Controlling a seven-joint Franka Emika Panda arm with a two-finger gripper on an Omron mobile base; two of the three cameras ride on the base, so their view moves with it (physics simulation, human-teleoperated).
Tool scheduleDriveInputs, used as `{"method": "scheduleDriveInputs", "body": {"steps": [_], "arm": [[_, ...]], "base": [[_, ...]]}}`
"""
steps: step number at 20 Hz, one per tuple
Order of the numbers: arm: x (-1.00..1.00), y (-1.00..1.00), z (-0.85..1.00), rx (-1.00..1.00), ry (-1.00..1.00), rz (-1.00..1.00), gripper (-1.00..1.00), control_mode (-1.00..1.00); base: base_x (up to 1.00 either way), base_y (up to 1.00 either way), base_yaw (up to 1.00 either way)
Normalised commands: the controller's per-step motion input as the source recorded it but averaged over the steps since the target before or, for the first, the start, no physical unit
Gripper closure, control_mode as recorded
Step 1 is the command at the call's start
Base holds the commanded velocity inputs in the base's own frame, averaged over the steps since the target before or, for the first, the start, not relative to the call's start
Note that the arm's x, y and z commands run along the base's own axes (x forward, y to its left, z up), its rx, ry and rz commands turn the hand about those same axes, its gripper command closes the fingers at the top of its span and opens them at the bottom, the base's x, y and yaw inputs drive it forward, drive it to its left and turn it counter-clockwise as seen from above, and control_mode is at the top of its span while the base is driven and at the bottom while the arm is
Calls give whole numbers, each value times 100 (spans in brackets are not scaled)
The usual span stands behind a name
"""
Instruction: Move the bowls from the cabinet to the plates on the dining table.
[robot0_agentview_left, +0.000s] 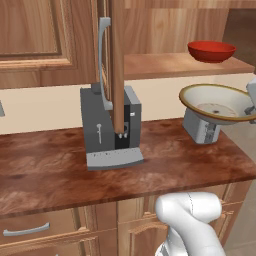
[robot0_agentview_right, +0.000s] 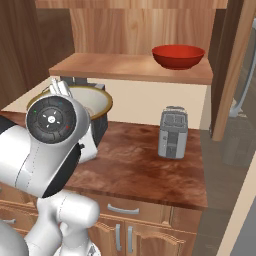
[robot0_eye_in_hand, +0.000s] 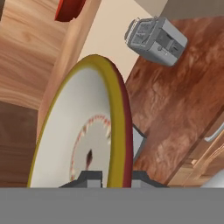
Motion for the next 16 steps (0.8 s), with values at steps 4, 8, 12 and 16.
{"method": "scheduleDriveInputs", "body": {"steps": [4, 8, 12, 16], "arm": [[0, 0, 0, 0, 0, 0, 100, -100], [0, 0, 0, 0, 0, 0, 100, -100], [0, 0, 0, 0, 0, 0, 100, 100], [0, 0, 0, 0, 0, 0, 100, 100]], "base": [[0, 0, 0], [0, 0, 0], [0, 0, 0], [-74, -4, 0]]}}
